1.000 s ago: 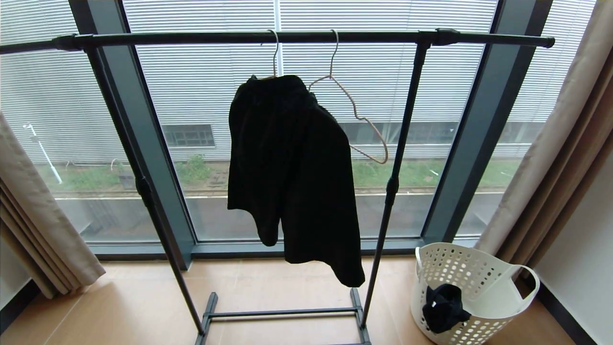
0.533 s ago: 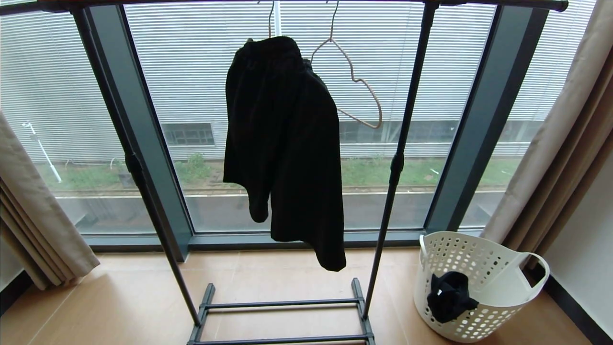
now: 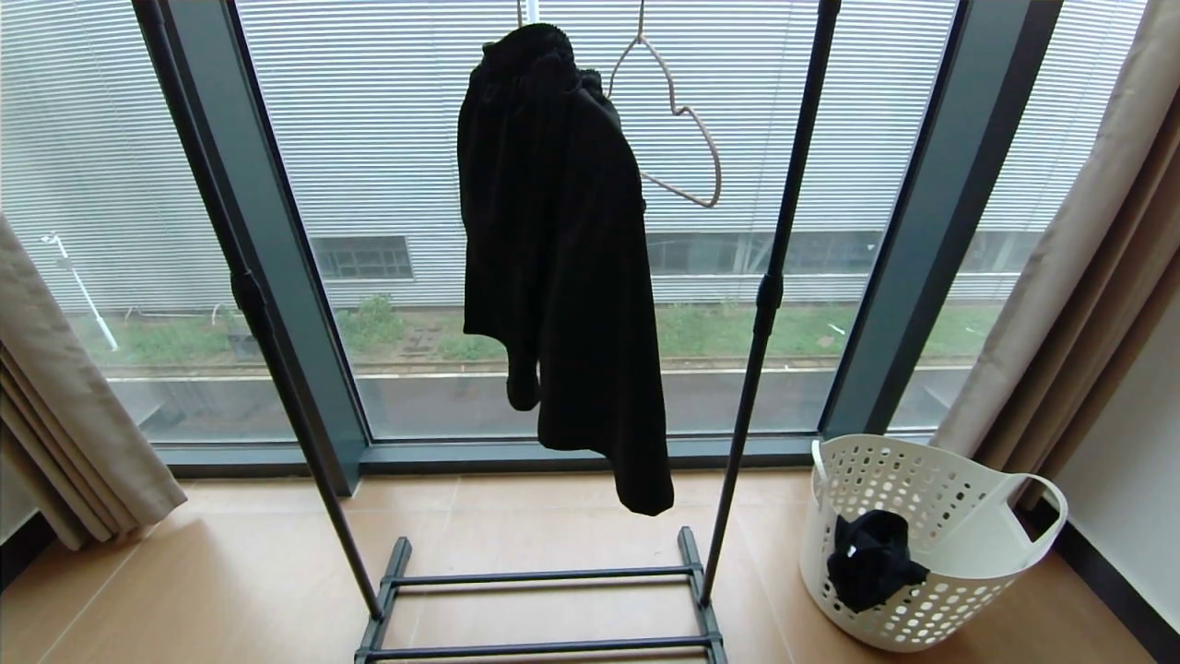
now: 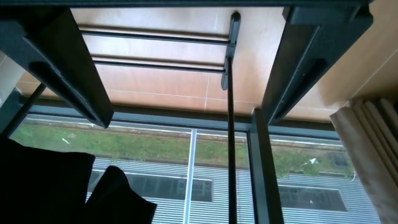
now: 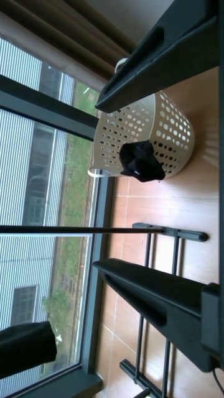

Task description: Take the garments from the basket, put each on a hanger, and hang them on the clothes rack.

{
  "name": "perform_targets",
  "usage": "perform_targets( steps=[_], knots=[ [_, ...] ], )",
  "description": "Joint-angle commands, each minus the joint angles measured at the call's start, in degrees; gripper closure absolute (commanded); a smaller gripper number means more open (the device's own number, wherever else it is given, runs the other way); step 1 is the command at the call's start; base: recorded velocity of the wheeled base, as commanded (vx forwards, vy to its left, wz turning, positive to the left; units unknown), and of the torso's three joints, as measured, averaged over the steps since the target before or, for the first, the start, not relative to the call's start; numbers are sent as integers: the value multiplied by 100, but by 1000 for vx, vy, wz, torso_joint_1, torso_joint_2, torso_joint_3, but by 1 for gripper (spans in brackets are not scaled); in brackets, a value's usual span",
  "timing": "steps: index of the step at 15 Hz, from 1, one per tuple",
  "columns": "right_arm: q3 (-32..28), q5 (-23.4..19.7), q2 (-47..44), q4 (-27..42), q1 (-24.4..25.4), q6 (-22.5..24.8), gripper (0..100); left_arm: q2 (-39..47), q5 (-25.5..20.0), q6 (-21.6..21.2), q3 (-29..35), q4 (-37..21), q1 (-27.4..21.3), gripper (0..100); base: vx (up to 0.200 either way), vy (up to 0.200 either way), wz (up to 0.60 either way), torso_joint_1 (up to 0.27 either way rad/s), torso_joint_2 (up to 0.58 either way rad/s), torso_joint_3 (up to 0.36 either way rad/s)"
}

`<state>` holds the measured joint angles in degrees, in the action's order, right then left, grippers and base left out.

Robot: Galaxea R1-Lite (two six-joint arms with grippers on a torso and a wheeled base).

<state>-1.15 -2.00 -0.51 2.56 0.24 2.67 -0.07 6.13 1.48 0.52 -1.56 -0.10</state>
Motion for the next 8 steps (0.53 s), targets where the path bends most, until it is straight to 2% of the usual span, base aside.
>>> perform_targets(
  steps=[1,5,6,8],
  knots=[
    [0,-2,-10,-1,2,5,0,7,2,2,0,-2,1,0,0,0,-600,-7,12,-2],
    [0,-2,-10,-1,2,5,0,7,2,2,0,-2,1,0,0,0,-600,-1,5,5],
    [0,-2,-10,-1,2,-3,0,7,2,2,0,-2,1,0,0,0,0,0,0,0],
    [0,-2,-10,-1,2,-3,0,7,2,2,0,-2,1,0,0,-200,0,0,2,0]
  ],
)
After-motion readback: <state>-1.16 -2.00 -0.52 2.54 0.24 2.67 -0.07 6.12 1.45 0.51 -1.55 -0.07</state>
